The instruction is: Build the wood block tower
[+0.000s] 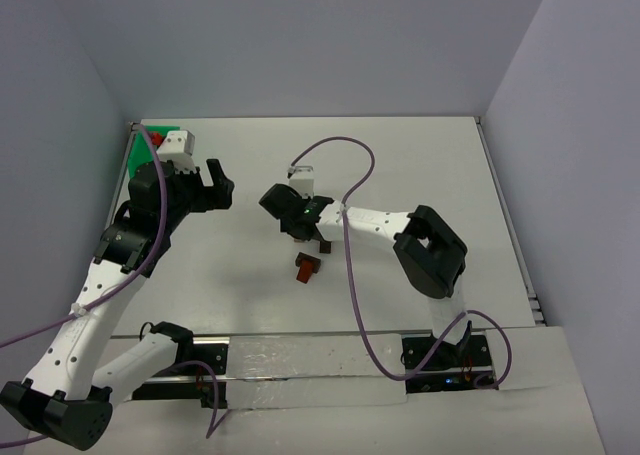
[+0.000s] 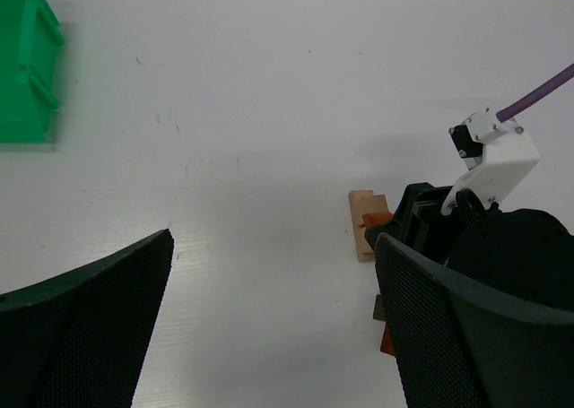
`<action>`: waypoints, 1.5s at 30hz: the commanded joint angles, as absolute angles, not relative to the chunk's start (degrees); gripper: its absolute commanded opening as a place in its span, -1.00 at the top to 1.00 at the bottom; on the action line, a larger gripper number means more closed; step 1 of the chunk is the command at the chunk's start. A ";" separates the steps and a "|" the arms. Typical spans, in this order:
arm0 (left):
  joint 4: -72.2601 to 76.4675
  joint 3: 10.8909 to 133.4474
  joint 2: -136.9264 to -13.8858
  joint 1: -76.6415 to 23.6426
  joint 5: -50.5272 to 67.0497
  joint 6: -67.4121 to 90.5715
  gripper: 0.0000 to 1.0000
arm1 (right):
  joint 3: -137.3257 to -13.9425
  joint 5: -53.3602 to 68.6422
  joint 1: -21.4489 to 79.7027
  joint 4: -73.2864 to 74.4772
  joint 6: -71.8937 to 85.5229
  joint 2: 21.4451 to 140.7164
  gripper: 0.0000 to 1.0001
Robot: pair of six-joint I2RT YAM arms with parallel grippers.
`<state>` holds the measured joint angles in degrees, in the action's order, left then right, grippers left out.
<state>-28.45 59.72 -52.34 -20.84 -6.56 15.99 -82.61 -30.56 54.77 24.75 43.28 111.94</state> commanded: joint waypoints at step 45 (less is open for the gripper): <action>-25.05 59.50 -52.82 -20.39 -4.83 14.15 -0.99 | -83.47 -32.08 53.00 23.41 41.22 109.90 0.74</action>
